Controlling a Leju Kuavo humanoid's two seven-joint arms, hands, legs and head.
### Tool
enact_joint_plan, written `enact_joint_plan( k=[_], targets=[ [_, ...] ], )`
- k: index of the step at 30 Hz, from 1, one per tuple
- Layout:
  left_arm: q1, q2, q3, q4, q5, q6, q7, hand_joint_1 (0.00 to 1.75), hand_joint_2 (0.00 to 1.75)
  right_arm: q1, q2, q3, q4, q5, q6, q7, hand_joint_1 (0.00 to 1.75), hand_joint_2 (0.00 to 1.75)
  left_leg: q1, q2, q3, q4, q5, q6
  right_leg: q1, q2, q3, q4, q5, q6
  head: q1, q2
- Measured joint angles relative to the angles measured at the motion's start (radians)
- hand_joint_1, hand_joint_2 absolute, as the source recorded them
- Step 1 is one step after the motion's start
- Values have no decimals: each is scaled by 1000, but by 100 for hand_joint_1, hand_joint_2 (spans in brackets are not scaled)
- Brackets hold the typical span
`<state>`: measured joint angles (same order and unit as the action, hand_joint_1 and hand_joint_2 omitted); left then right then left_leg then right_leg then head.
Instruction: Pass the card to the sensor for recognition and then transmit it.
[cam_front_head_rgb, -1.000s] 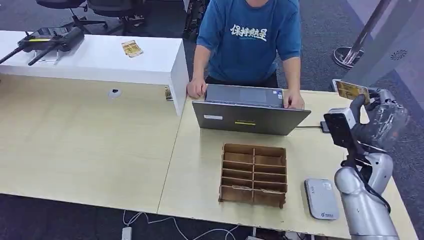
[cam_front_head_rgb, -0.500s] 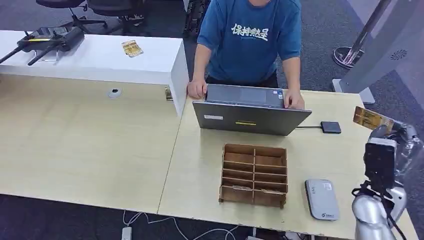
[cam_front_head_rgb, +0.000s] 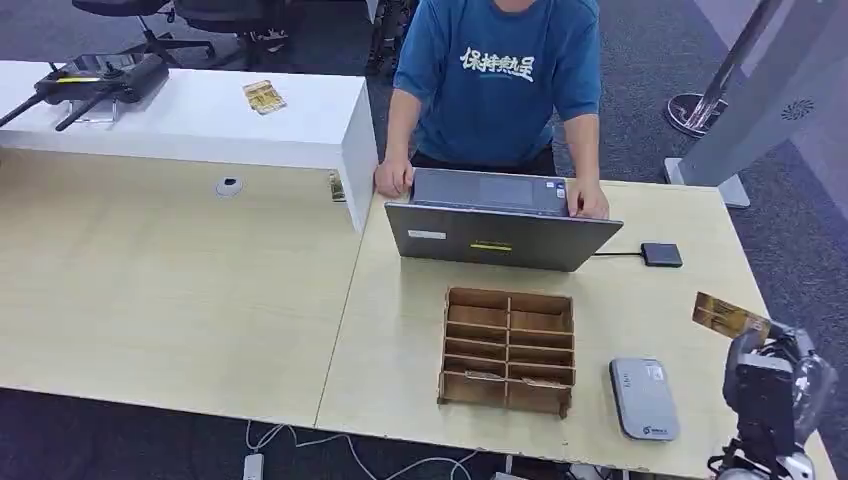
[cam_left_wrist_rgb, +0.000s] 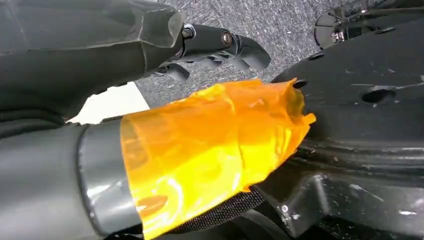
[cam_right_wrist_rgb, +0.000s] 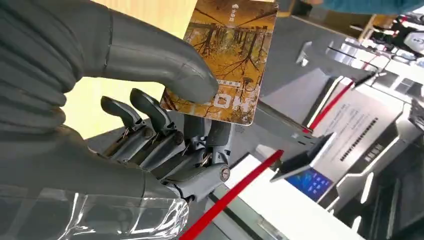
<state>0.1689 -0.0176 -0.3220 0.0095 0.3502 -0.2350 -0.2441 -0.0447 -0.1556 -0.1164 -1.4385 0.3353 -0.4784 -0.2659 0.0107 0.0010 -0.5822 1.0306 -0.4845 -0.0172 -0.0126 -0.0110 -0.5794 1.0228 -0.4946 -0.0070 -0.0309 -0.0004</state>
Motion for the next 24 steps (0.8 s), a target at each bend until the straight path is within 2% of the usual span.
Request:
enact_joint_plan(
  k=[24],
  targets=[
    [1,-1,0,0,14,-5,-2,0,0,50,0,-35,86,31,37,23,175,175,0,0,0,0,0,0,0,0,0,0,0,0,0,0]
  ],
)
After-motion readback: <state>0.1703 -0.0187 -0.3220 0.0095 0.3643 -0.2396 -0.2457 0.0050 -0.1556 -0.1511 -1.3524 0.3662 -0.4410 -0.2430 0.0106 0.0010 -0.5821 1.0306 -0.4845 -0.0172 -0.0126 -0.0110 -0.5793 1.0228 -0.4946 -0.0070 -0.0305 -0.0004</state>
